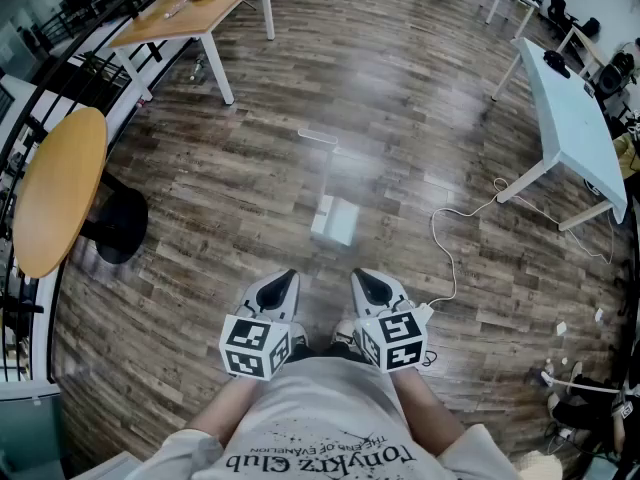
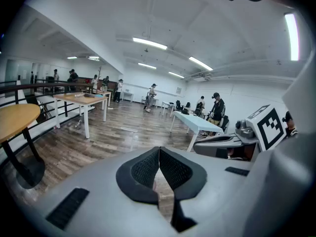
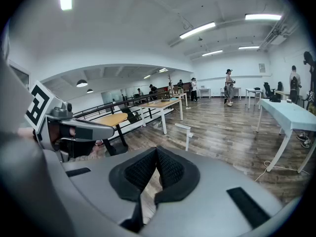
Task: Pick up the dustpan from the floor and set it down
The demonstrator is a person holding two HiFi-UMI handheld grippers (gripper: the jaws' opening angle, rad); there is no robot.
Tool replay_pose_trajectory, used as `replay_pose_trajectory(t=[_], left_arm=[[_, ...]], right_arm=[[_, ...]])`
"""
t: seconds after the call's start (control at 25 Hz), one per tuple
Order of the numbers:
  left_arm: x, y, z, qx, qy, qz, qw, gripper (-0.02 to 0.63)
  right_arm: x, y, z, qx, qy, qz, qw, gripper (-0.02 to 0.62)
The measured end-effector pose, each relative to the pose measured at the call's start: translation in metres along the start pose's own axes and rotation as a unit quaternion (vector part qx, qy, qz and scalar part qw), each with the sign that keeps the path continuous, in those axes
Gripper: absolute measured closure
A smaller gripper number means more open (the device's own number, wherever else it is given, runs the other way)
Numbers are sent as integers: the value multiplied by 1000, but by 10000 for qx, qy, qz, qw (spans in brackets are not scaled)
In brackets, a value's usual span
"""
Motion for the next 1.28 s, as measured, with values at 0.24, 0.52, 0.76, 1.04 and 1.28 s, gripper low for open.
replay_pose_trajectory(t=[0.24,0.52,0.76,1.04,1.28], left_arm=[[-3,-4,0,-1,-4,-6,10000,581],[-1,-8,-6,1,-17,-25,10000,581],[1,-10,-7,96,-82,68,9999,581],[17,-9,-17,23,-170,87,9998,581],[30,-13,-28,85,-332,318,9989,581]], right_arm=[[1,-5,-1,50,19,-55,10000,571],[3,-4,-3,-116,-137,140,9997,571],[5,-2,-3,-97,-189,126,9997,571],[28,-6,5,-73,-205,64,9997,571],[44,3,15,-119,-364,11,9993,571]])
Point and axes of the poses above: the fingertips, and each gripper's own axes: z forward along the fingers, x to its left, y out of its top, the point moved 3 cm from there along -z, backward along the fingers
